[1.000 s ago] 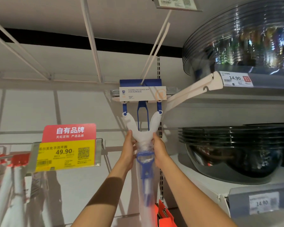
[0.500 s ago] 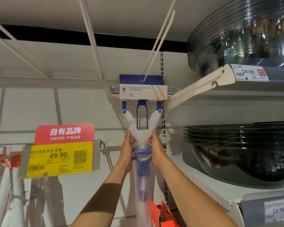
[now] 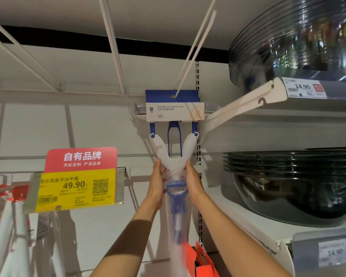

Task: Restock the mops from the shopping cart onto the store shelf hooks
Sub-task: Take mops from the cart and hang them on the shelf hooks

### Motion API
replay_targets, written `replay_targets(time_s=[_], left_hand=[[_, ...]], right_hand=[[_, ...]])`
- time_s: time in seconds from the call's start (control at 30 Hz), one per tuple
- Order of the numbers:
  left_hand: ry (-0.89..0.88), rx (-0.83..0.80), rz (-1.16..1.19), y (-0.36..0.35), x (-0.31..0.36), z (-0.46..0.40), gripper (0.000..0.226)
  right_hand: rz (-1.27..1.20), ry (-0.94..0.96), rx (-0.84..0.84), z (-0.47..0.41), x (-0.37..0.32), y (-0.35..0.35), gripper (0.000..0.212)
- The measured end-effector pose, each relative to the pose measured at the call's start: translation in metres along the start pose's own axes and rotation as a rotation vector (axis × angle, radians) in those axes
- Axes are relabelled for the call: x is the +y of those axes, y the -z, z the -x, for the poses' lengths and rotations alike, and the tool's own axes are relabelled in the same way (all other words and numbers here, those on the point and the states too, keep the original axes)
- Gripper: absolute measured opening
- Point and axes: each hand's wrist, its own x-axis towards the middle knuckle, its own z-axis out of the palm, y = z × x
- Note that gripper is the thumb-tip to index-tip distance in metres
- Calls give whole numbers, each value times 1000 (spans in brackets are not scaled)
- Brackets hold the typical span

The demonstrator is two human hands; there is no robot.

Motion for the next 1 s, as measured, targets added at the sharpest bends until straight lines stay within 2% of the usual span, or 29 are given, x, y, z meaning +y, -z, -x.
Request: replay_targets(time_s=[0.07,0.2,0.33,0.47,0.6,0.73,0.8,0.93,1.0], left_hand=[[-37,-11,6,-2,6,9,39],[-109,-7,-81,-8,21,38,27],[-186,-10,-127,-15,34,72,28],[-264,1,-239,-19,40,106,35],[-312,6,-418,-14,40,147,76],[-395,75,-631,-9,51,202,71],[-457,112,-804,-4,57,232,73],[-502,142,-1127,5,64,282,78],[-524,147,-1246,7,67,303,77]], right_hand=[[28,33,17,8,-3,1,49],[-7,110,33,38,-20,9,46],[-105,157,26,78,-44,18,25],[-136,205,-20,124,-66,27,27],[-119,283,-46,172,-83,41,41],[-68,376,-61,225,-95,59,31],[-7,422,-71,253,-100,71,32],[276,521,-58,302,-102,93,57],[422,564,-26,321,-102,100,60]])
